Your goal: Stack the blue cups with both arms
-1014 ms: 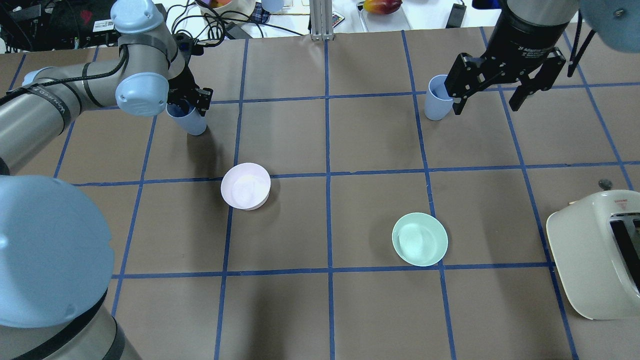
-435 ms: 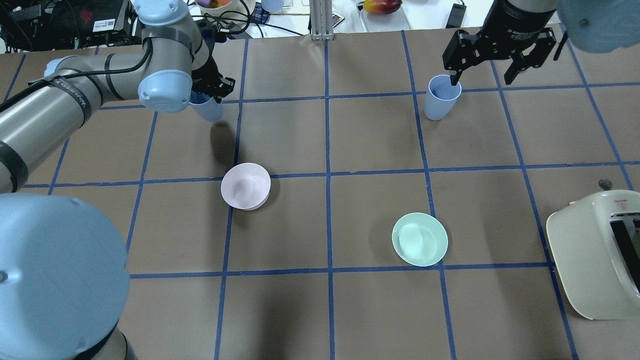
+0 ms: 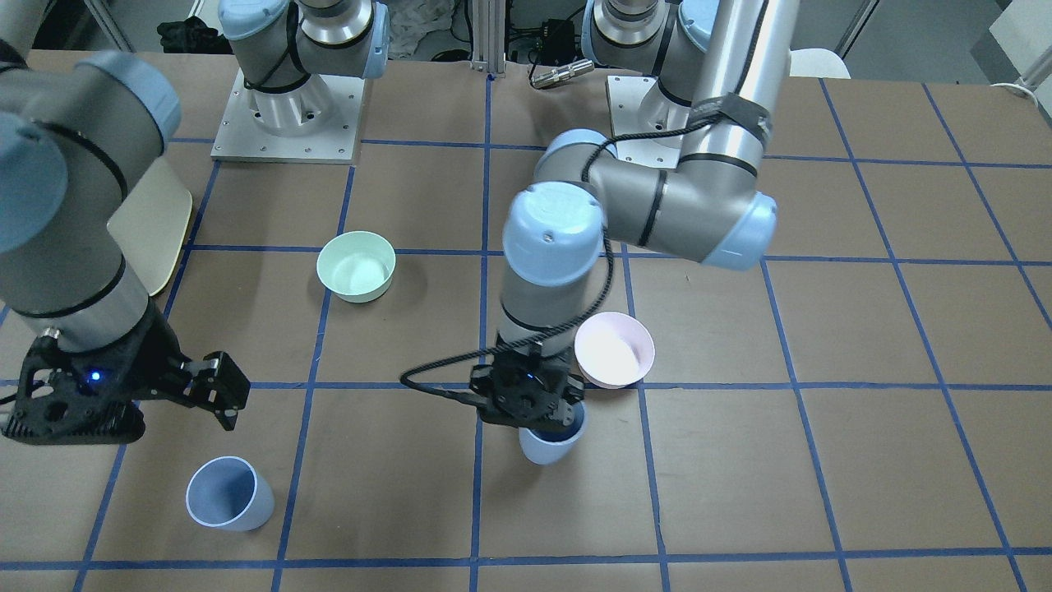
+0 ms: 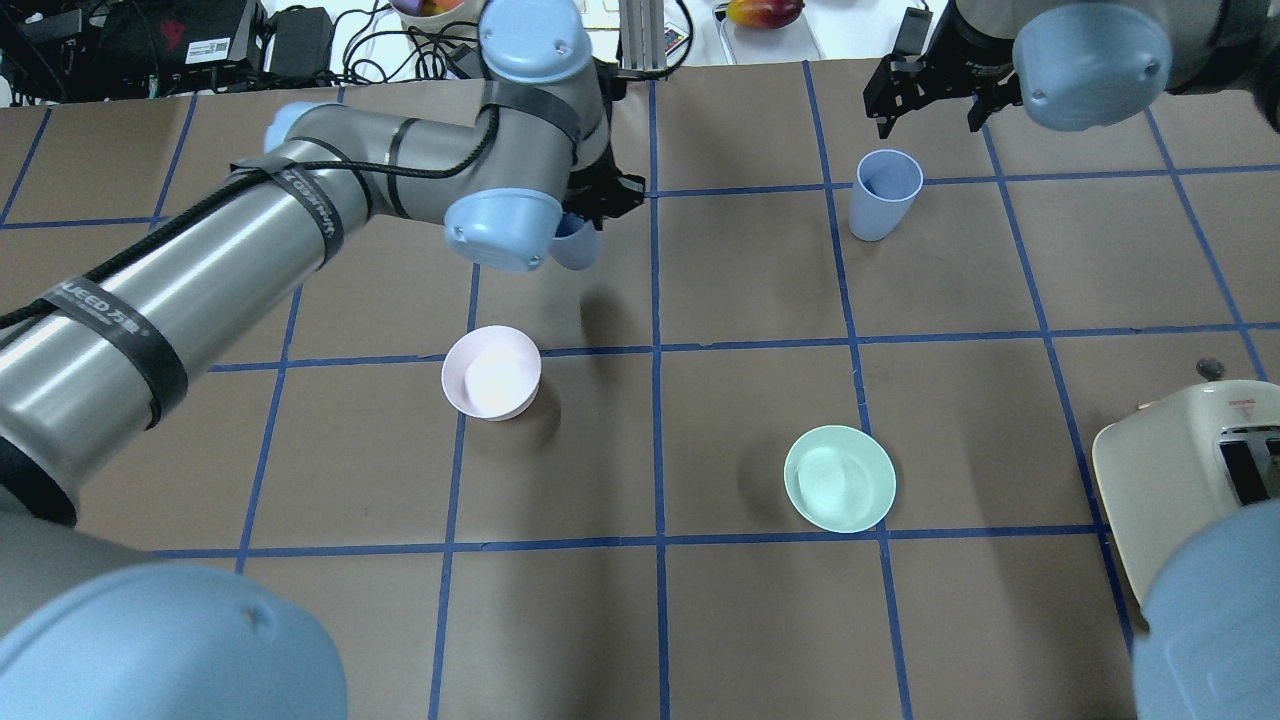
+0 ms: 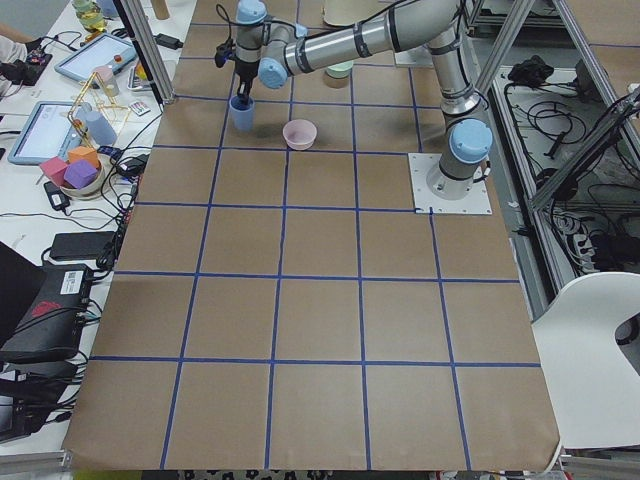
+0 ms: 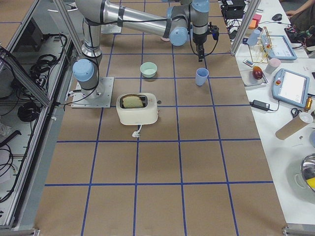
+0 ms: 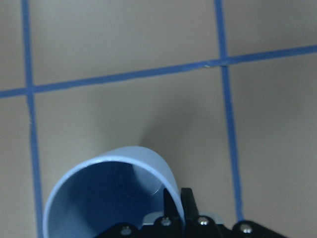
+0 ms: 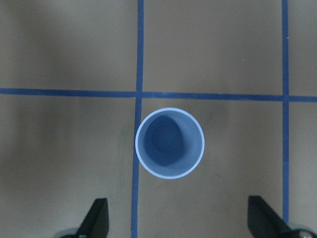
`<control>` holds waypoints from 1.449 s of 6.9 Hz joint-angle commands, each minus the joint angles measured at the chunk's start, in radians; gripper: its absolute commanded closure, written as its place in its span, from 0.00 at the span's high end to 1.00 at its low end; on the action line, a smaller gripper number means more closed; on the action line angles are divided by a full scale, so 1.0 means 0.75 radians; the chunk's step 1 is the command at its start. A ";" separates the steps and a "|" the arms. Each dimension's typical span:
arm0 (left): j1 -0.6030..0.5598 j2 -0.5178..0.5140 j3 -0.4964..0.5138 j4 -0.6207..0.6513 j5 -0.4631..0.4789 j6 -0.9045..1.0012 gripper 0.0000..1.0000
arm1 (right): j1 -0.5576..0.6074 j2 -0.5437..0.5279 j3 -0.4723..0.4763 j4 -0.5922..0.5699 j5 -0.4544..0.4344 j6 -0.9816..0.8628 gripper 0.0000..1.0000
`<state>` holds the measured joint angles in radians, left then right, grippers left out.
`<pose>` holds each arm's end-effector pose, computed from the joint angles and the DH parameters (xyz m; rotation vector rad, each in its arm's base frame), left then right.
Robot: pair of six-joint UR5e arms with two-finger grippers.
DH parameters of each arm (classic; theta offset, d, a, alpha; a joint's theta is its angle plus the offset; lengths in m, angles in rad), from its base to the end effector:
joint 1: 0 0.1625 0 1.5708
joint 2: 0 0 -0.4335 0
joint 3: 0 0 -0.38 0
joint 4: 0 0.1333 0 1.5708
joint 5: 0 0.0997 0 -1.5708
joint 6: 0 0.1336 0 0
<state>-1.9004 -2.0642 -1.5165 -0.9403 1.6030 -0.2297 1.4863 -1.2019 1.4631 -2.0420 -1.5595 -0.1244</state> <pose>-0.3397 -0.5946 0.2706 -0.1502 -3.1015 0.3003 0.0796 -0.6578 0.3588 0.0640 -3.1130 0.3282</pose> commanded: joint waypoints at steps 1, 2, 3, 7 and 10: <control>-0.172 0.044 -0.158 0.014 -0.002 -0.242 0.00 | -0.049 0.123 -0.006 -0.130 0.003 -0.059 1.00; -0.192 0.058 -0.213 0.010 -0.032 -0.246 0.00 | -0.053 0.170 -0.002 -0.197 0.001 -0.059 1.00; -0.205 0.079 -0.244 -0.004 -0.132 -0.250 0.00 | -0.053 0.211 -0.002 -0.243 0.003 -0.055 1.00; -0.119 0.144 -0.204 -0.059 -0.021 -0.093 1.00 | -0.053 0.259 0.019 -0.284 -0.009 -0.047 1.00; 0.095 0.348 0.007 -0.516 -0.014 0.165 1.00 | -0.053 0.265 0.051 -0.268 -0.009 -0.055 1.00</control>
<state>-1.8976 -1.8662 -1.5722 -1.1951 1.5898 -0.1813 1.4465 -1.0062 1.4903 -2.2476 -1.5653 -0.1640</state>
